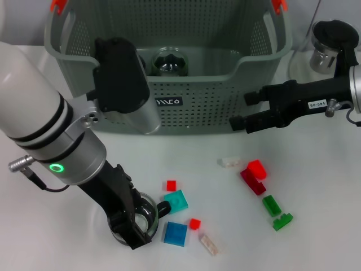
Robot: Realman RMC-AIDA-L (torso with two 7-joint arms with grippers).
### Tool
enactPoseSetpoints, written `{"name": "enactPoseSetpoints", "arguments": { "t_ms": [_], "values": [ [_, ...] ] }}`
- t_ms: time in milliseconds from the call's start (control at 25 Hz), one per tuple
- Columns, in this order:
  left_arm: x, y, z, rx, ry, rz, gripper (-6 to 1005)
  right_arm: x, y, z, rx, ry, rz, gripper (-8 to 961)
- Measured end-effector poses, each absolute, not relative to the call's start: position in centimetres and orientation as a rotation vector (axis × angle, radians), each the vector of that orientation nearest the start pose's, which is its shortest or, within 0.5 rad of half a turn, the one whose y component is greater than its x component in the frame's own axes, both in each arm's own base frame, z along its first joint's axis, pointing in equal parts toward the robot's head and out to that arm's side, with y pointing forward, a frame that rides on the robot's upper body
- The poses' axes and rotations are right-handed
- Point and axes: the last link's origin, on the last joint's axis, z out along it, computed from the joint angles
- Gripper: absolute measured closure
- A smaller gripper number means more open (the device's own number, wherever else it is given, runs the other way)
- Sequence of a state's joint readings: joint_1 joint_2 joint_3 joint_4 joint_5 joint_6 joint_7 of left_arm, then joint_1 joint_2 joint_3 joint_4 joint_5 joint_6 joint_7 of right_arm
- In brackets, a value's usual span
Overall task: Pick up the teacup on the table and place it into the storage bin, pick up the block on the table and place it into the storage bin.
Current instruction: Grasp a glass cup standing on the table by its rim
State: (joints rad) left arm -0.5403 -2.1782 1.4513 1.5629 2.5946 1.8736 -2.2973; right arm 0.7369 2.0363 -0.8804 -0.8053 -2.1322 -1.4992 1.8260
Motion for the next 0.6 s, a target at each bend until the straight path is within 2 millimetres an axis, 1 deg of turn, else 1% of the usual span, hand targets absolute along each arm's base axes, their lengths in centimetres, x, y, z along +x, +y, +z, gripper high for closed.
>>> {"name": "enactPoseSetpoints", "arguments": {
  "t_ms": [360,600],
  "values": [
    [-15.3,28.7,-3.2,-2.989,-0.466,0.77,141,19.5,38.9,1.3,-2.846,0.73,0.374,7],
    [-15.9,28.6,-4.3,-2.99,-0.454,0.824,144,19.6,38.9,1.4,-2.84,0.731,0.377,8]
  ]
}}
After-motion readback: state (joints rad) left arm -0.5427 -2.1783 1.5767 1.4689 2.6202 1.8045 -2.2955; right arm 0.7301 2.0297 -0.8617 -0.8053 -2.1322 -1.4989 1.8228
